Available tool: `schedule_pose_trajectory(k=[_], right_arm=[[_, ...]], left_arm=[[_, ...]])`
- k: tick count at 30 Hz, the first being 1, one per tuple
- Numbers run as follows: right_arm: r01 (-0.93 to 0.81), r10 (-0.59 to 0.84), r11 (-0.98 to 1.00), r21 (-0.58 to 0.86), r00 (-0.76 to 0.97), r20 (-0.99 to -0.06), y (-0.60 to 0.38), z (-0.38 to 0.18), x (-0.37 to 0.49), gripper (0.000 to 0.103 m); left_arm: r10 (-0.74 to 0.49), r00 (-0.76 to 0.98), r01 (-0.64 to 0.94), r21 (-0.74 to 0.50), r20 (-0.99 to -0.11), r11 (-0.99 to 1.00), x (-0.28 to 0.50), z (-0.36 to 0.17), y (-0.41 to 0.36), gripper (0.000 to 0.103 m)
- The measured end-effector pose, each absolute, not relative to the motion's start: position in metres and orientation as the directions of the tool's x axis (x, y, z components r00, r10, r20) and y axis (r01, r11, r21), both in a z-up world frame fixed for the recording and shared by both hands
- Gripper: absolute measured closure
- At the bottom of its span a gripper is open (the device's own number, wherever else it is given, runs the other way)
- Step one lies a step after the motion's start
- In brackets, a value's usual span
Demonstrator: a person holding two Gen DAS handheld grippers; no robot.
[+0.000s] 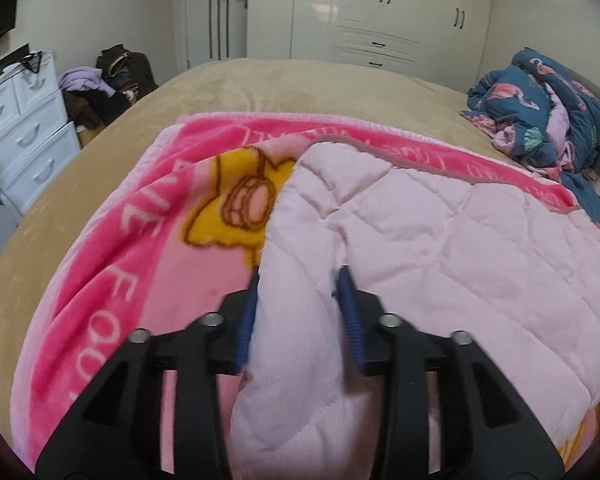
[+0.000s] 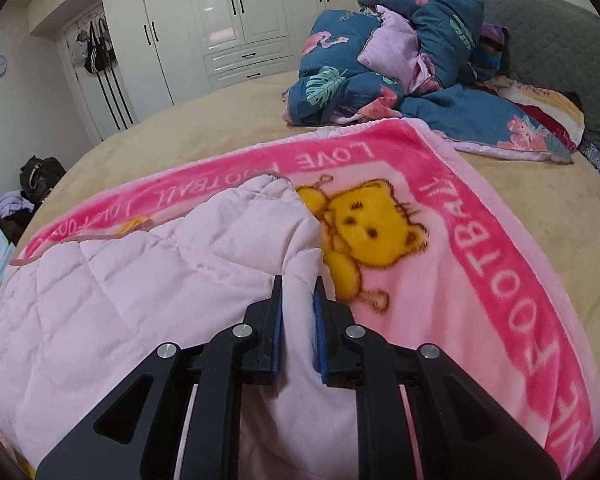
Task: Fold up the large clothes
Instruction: 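Grasp the folded jacket edge with the left tool while the right tool grasps it too, then roll the held jacket edge over onto itself with both tools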
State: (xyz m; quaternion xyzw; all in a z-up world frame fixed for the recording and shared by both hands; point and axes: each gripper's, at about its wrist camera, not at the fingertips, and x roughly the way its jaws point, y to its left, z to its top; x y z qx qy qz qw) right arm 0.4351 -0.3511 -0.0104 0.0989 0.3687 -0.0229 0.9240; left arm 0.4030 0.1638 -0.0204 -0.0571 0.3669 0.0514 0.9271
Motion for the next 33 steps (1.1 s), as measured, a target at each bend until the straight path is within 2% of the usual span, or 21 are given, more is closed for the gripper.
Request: schedule_pose_trajectory(k=[1,2,3,4,5,6,8,9,15,23,28,33], right_arm=[[0.121,0.031,0.978,0.172,0.729,-0.684,-0.353,-0.009,0.431,0.075],[0.124,0.042,0.973,0.193,0.731,-0.681,-0.356,-0.006,0.424,0.064],[0.13,0.05,0.967,0.217,0.74,-0.671,-0.359,-0.004,0.416,0.035],[0.14,0.049,0.963,0.231,0.753,-0.656,-0.361,0.0,0.408,0.017],[0.144,0.051,0.958,0.247,0.764,-0.644,-0.364,0.003,0.398,0.014],[0.143,0.059,0.956,0.258,0.765,-0.641,-0.365,0.005,0.392,0.013],[0.14,0.088,0.944,0.298,0.764,-0.64,-0.369,0.007,0.373,0.01],[0.146,0.1,0.935,0.322,0.765,-0.636,-0.372,0.006,0.363,0.005],[0.17,0.193,0.873,0.457,0.74,-0.644,-0.381,-0.013,0.315,0.004],[0.261,0.275,0.732,0.629,0.731,-0.624,-0.399,-0.042,0.273,0.004],[0.286,0.367,0.627,0.725,0.712,-0.599,-0.401,-0.061,0.271,0.004],[0.267,0.425,0.604,0.751,0.689,-0.587,-0.39,-0.067,0.291,0.004]], left_arm=[[0.059,0.723,-0.15,-0.074,-0.688,0.986,0.399,-0.02,0.167,0.053],[0.067,0.722,-0.163,-0.076,-0.688,0.984,0.395,-0.02,0.169,0.038],[0.073,0.723,-0.177,-0.082,-0.687,0.981,0.388,-0.019,0.172,0.034],[0.073,0.724,-0.188,-0.094,-0.686,0.978,0.381,-0.019,0.175,0.032],[0.073,0.722,-0.199,-0.105,-0.688,0.974,0.374,-0.018,0.178,0.026],[0.077,0.722,-0.212,-0.115,-0.688,0.97,0.367,-0.018,0.181,0.019],[0.085,0.72,-0.241,-0.134,-0.689,0.961,0.35,-0.016,0.185,0.013],[0.076,0.721,-0.249,-0.155,-0.689,0.956,0.341,-0.017,0.187,0.01],[-0.034,0.724,-0.262,-0.319,-0.689,0.911,0.3,-0.022,0.19,0.009],[-0.233,0.709,-0.282,-0.57,-0.666,0.772,0.261,-0.056,0.184,0.009],[-0.343,0.686,-0.308,-0.684,-0.641,0.662,0.273,-0.079,0.176,0.009],[-0.375,0.703,-0.334,-0.746,-0.604,0.576,0.298,-0.091,0.175,0.009]])
